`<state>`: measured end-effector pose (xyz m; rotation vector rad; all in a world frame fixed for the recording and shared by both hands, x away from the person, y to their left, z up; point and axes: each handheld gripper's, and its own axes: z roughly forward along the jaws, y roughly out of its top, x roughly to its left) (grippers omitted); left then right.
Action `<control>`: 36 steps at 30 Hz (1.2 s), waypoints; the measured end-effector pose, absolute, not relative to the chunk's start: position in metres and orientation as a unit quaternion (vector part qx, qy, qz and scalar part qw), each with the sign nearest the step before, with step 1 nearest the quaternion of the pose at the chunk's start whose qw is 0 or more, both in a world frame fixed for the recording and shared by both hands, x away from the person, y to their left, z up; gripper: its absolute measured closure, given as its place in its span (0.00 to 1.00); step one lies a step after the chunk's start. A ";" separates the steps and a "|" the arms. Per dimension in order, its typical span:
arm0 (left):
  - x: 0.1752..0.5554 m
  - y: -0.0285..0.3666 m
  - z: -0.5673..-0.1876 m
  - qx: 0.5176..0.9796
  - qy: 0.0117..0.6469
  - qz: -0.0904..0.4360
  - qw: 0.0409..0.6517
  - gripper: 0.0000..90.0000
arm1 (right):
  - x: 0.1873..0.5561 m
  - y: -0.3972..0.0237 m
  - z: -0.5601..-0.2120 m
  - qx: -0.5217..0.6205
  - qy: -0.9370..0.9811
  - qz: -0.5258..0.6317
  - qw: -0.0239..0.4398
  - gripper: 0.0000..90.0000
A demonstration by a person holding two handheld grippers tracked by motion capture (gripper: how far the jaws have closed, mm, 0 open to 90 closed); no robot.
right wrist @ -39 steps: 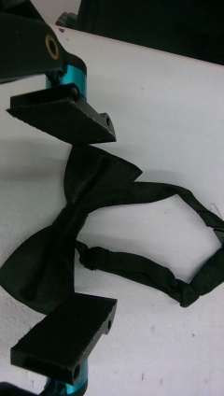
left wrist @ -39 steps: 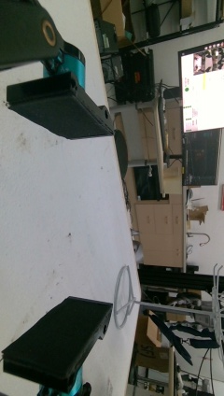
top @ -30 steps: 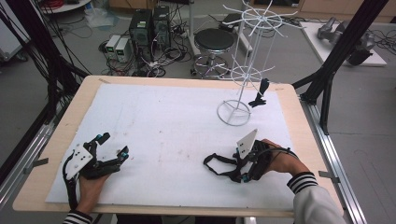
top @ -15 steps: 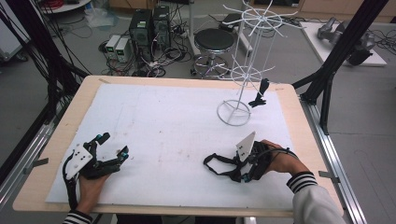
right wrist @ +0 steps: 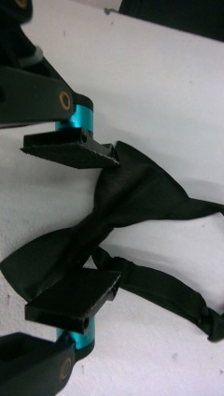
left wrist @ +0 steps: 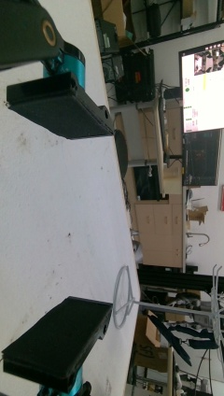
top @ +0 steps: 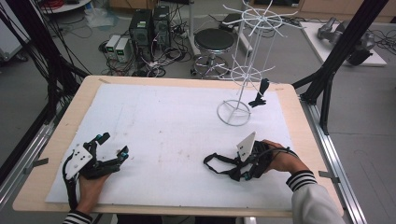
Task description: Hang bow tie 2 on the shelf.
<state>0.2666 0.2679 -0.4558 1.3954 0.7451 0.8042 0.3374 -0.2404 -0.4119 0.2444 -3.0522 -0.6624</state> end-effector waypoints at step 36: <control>0.267 0.268 -0.456 0.609 0.325 0.351 0.633 0.15 | 0.343 -0.237 -0.404 0.057 -0.973 -0.222 -0.023 0.84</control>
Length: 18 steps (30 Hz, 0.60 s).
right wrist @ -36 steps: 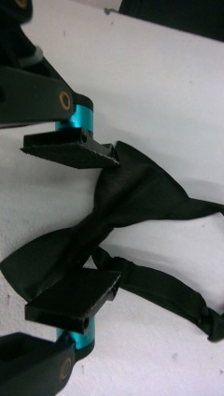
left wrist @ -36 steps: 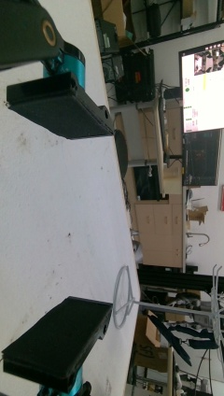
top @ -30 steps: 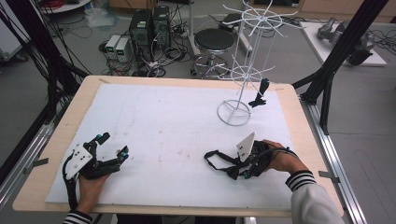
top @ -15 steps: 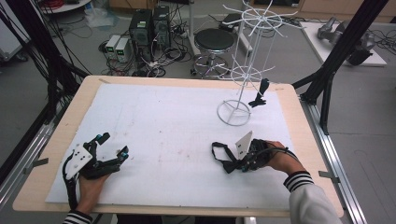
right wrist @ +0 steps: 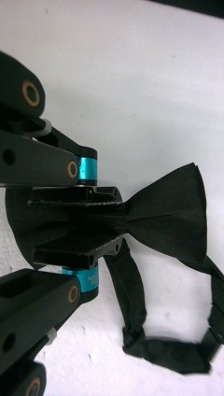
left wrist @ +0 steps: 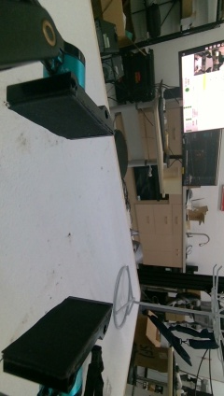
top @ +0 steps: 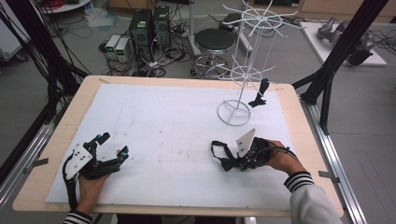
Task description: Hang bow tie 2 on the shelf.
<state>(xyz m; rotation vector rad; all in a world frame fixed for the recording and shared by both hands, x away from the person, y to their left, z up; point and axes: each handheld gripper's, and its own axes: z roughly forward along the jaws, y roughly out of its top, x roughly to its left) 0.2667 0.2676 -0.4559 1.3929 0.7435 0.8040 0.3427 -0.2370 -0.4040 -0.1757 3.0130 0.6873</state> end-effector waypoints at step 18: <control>0.267 0.268 -0.456 0.610 0.325 0.352 0.631 0.15 | 0.343 -0.241 -0.385 -0.016 0.944 0.328 0.031 0.84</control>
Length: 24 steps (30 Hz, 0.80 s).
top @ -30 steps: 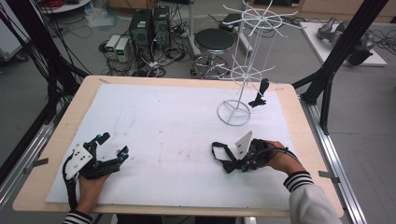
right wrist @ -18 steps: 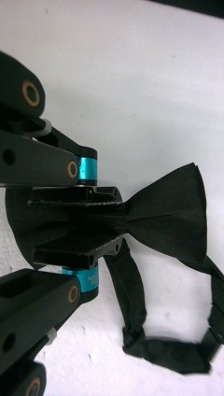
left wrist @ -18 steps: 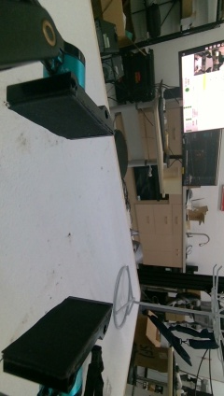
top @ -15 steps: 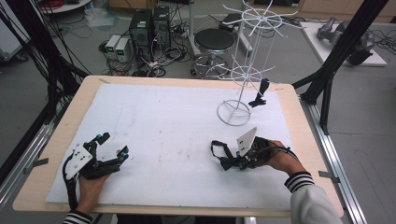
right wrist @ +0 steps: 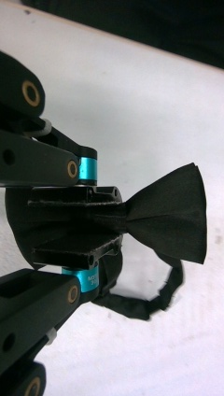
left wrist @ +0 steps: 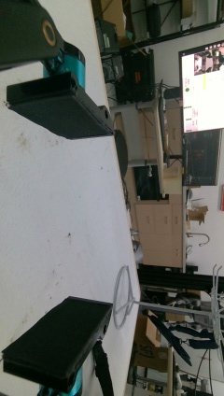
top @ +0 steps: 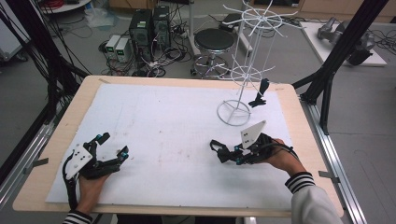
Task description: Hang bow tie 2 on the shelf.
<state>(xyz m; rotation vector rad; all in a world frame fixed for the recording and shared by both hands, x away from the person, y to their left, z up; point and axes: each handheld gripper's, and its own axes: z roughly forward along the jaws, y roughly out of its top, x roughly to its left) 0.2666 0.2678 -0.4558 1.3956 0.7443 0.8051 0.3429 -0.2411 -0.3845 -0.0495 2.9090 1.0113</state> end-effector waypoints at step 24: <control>0.267 0.268 -0.456 0.609 0.325 0.351 0.633 0.15 | 0.346 -0.254 -0.361 0.058 0.884 0.462 0.055 0.84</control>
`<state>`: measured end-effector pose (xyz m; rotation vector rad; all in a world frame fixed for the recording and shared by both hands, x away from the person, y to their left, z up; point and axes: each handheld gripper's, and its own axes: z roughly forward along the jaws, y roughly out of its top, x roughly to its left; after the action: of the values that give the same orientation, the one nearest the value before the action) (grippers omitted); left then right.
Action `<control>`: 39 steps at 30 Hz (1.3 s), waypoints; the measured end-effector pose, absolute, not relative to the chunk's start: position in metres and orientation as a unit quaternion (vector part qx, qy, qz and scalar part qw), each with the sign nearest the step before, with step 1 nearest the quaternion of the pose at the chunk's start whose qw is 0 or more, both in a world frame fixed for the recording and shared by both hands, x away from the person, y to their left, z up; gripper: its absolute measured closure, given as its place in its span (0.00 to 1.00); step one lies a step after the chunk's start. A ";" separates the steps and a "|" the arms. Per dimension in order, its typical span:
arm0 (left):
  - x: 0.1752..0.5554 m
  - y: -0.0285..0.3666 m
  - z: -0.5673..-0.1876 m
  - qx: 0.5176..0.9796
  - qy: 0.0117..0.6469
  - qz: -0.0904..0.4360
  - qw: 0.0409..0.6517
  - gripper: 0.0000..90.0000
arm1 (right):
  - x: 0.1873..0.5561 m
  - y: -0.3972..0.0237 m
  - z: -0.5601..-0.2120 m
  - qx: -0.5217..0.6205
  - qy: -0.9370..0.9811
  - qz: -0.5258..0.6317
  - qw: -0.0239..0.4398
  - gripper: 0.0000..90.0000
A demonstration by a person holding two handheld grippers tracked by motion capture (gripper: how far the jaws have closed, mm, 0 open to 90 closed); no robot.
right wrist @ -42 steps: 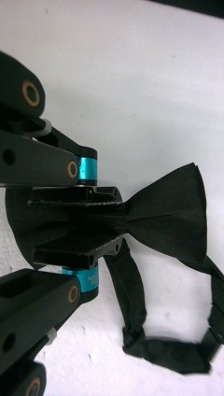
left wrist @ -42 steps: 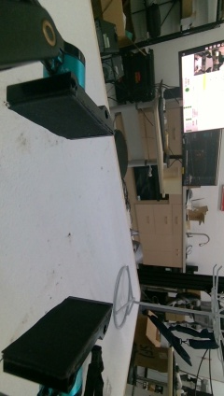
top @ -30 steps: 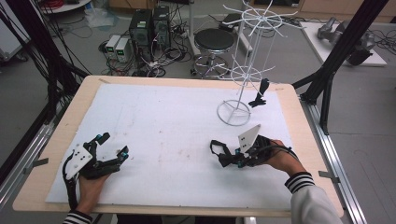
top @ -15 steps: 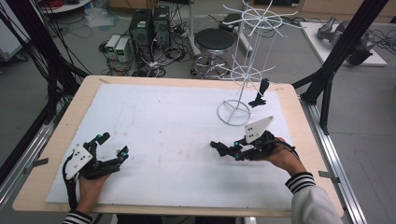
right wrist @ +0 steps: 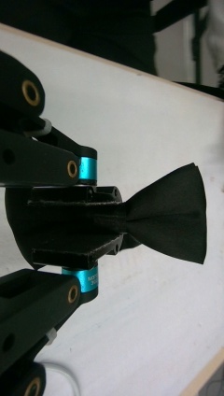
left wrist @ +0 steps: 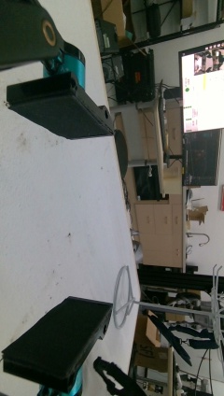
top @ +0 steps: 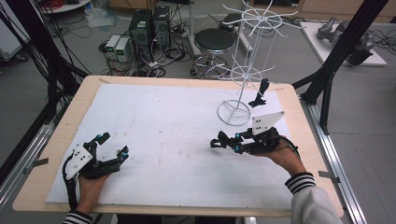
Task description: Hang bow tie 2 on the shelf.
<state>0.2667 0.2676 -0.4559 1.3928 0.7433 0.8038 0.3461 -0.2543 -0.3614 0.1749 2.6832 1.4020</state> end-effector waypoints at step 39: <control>0.267 0.267 -0.456 0.609 0.325 0.352 0.632 0.15 | 0.342 -0.271 -0.329 0.197 0.765 0.597 0.141 0.83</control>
<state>0.2667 0.2675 -0.4559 1.3931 0.7438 0.8042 0.3423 -0.2705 -0.3289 0.5689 2.2086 1.7223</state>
